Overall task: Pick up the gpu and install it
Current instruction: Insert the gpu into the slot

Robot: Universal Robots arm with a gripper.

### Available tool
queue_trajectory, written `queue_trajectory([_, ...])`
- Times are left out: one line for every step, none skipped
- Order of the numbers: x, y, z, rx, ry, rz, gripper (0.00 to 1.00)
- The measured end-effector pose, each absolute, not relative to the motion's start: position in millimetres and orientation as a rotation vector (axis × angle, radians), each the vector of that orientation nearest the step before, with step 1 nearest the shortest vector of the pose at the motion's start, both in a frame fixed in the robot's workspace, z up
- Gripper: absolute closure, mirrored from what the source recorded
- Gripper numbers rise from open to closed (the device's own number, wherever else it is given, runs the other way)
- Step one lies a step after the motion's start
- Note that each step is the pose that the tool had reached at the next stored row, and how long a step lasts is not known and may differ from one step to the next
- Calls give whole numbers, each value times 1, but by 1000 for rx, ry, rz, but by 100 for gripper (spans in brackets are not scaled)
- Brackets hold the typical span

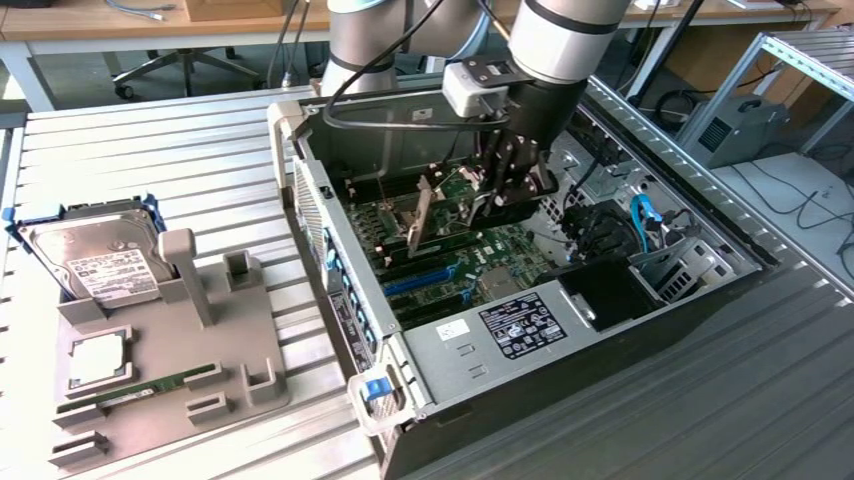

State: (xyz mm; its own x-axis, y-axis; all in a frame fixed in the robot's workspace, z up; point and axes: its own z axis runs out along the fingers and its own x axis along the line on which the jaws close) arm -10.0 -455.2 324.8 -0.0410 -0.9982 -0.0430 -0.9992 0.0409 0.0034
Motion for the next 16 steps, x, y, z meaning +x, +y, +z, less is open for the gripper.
queue_trajectory([-10, -455, 325, -2155, 2245, 50, 74])
queue_trajectory([-10, -456, 325, -2155, 2245, 50, 74])
queue_trajectory([-11, -456, 325, -2155, 2246, 50, 74])
queue_trajectory([-11, -456, 324, -2155, 2246, 50, 74])
queue_trajectory([-12, -456, 324, -2155, 2246, 50, 74])
queue_trajectory([-13, -456, 324, -2155, 2246, 50, 74])
queue_trajectory([-14, -456, 324, -2155, 2246, 50, 74])
queue_trajectory([-14, -456, 324, -2155, 2246, 50, 74])
queue_trajectory([-15, -456, 324, -2155, 2245, 50, 74])
queue_trajectory([-15, -456, 324, -2155, 2245, 50, 74])
queue_trajectory([-15, -456, 324, -2155, 2245, 50, 74])
queue_trajectory([-16, -456, 323, -2155, 2245, 50, 74])
queue_trajectory([-16, -456, 323, -2155, 2246, 50, 74])
queue_trajectory([-17, -456, 323, -2155, 2246, 50, 74])
queue_trajectory([-17, -456, 323, -2155, 2246, 50, 74])
queue_trajectory([-17, -457, 323, -2155, 2246, 50, 74])
